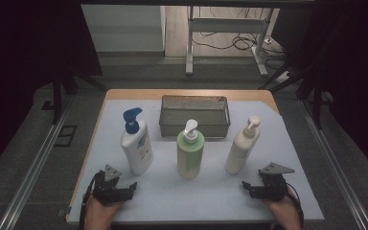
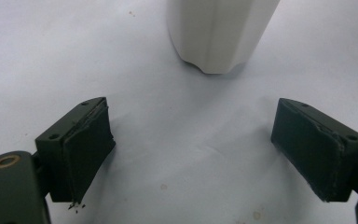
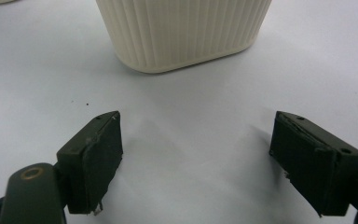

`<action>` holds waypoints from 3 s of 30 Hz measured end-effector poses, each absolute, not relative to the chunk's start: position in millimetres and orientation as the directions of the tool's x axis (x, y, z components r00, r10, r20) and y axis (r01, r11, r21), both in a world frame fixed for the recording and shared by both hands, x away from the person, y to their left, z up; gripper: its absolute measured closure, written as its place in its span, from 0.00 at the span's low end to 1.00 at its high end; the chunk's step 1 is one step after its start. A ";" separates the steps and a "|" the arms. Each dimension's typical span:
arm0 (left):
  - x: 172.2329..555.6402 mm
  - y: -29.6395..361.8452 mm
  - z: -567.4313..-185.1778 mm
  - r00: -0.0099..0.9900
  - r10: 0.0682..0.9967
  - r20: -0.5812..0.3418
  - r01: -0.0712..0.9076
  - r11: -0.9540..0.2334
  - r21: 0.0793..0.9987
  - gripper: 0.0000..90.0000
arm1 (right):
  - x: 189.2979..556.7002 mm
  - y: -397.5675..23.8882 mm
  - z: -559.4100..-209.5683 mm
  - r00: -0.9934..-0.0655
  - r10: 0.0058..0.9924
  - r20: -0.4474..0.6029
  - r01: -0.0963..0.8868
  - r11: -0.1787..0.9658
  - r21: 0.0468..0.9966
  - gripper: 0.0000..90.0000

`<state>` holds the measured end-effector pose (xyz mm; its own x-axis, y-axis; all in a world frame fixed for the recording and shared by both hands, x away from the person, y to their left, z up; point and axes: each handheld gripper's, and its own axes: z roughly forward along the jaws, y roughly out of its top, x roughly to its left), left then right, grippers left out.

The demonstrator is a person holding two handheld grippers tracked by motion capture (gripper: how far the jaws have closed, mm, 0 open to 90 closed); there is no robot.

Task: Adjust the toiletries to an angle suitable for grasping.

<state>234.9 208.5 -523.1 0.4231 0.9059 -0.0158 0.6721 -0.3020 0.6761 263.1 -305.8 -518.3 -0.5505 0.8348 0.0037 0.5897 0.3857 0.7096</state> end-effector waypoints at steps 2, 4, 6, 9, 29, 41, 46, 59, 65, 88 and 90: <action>234.5 208.1 -523.3 0.424 0.906 -0.013 0.669 -0.304 0.679 0.13 | 263.0 -305.8 -518.4 -0.551 0.835 0.003 0.589 0.386 0.710 0.18; 234.4 208.3 -523.4 0.423 0.906 -0.017 0.670 -0.300 0.679 0.13 | 263.2 -305.7 -518.3 -0.551 0.834 0.003 0.590 0.387 0.709 0.18; 234.5 208.7 -523.4 0.424 0.906 -0.018 0.670 -0.300 0.679 0.13 | 263.3 -305.6 -518.3 -0.552 0.834 0.002 0.590 0.388 0.708 0.18; 234.5 208.8 -523.5 0.424 0.906 -0.019 0.670 -0.299 0.679 0.13 | 263.4 -305.7 -518.2 -0.552 0.834 0.005 0.591 0.387 0.708 0.18; 234.6 208.9 -523.6 0.423 0.906 -0.022 0.670 -0.297 0.680 0.13 | 264.5 -305.6 -515.8 -0.573 0.819 0.012 0.597 0.408 0.691 0.17; 234.5 208.9 -523.7 0.422 0.906 -0.025 0.671 -0.294 0.680 0.13 | 266.3 -312.6 -500.8 -0.564 0.825 0.019 0.576 0.377 0.725 0.51; 234.5 208.9 -523.7 0.423 0.906 -0.025 0.671 -0.294 0.680 0.13 | 271.0 -317.7 -499.1 -0.567 0.822 0.058 0.576 0.345 0.742 0.67; 234.5 209.0 -523.7 0.423 0.906 -0.026 0.671 -0.294 0.680 0.13 | 282.0 -322.7 -496.7 -0.530 0.845 0.071 0.583 0.303 0.754 0.95; 234.5 209.0 -523.7 0.423 0.906 -0.026 0.671 -0.294 0.681 0.13 | 287.2 -321.2 -494.2 -0.521 0.851 0.069 0.582 0.295 0.758 0.97; 234.6 209.1 -523.7 0.423 0.906 -0.026 0.672 -0.294 0.680 0.13 | 318.9 -309.7 -492.5 -0.489 0.871 0.051 0.592 0.288 0.753 0.96; 234.6 209.1 -523.7 0.422 0.906 -0.027 0.672 -0.293 0.680 0.13 | 322.5 -306.2 -494.0 -0.489 0.871 0.048 0.591 0.290 0.753 0.96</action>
<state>234.6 209.1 -523.7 0.4222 0.9061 -0.0267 0.6720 -0.2931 0.6801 322.5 -306.2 -494.0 -0.4888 0.8711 0.0479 0.5910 0.2902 0.7527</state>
